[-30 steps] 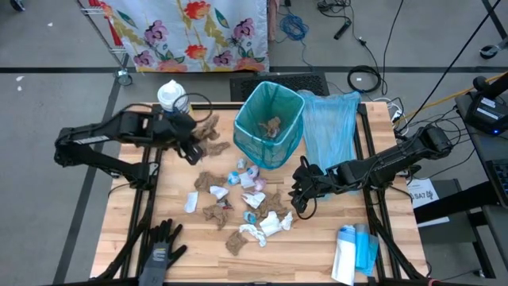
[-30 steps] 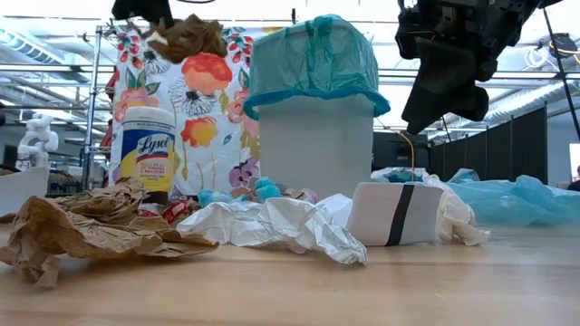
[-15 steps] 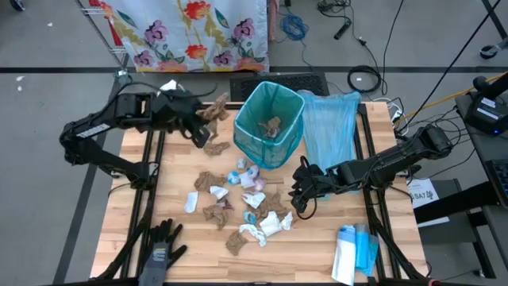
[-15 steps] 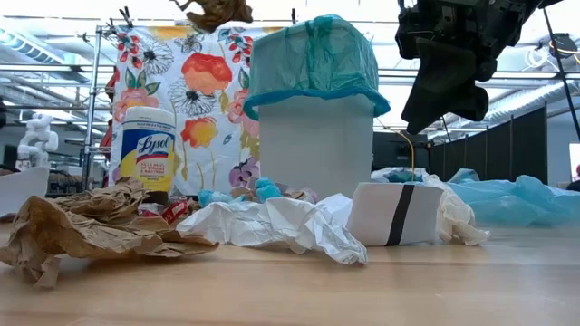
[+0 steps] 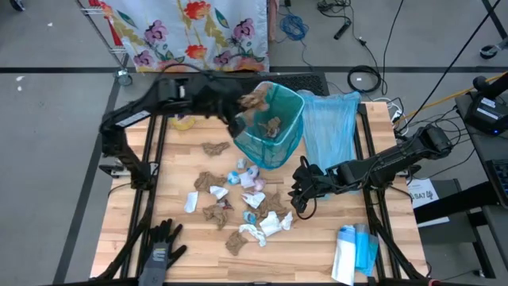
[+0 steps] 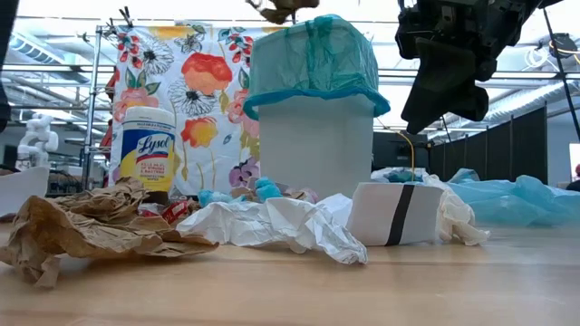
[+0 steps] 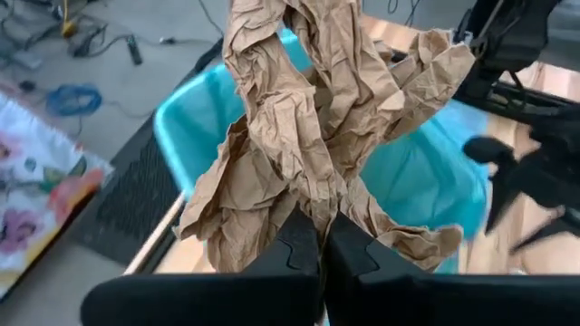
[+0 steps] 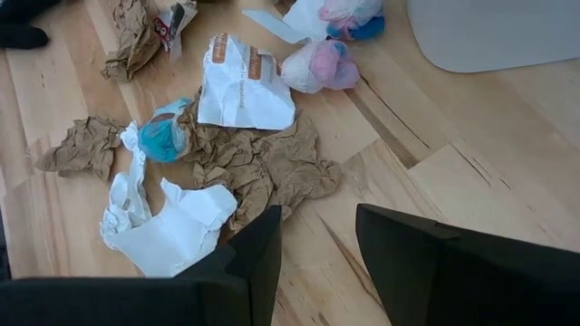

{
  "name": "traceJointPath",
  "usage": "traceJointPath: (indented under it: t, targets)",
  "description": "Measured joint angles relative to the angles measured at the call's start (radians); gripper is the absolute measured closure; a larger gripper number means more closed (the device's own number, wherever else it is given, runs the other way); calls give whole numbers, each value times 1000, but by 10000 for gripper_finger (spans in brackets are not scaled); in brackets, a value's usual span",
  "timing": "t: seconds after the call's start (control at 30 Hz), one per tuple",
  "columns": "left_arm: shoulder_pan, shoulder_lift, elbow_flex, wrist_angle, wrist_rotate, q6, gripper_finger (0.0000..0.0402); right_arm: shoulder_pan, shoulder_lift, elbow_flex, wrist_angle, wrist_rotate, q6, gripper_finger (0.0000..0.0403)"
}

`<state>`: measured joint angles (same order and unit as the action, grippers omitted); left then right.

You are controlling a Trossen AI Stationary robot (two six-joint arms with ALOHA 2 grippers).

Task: Place trash/remove bag and relplace
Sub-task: Put the brown napkin into the trash bin

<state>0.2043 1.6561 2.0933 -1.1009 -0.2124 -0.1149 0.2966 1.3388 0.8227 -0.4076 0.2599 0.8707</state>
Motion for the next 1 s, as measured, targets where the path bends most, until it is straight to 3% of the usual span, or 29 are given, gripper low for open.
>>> traceJointPath:
  t: [0.17, 0.6, 1.0]
  targets:
    - [5, 62, 1, 107, 2, 20, 379, 0, 0, 0, 0, 0, 13, 268]
    - [55, 102, 1, 94, 14, 18, 264, 0, 0, 0, 0, 0, 28, 268]
    - [-131, -91, -69, -176, -127, -9, 262, 2, 0, 0, 4, 0, 34, 268]
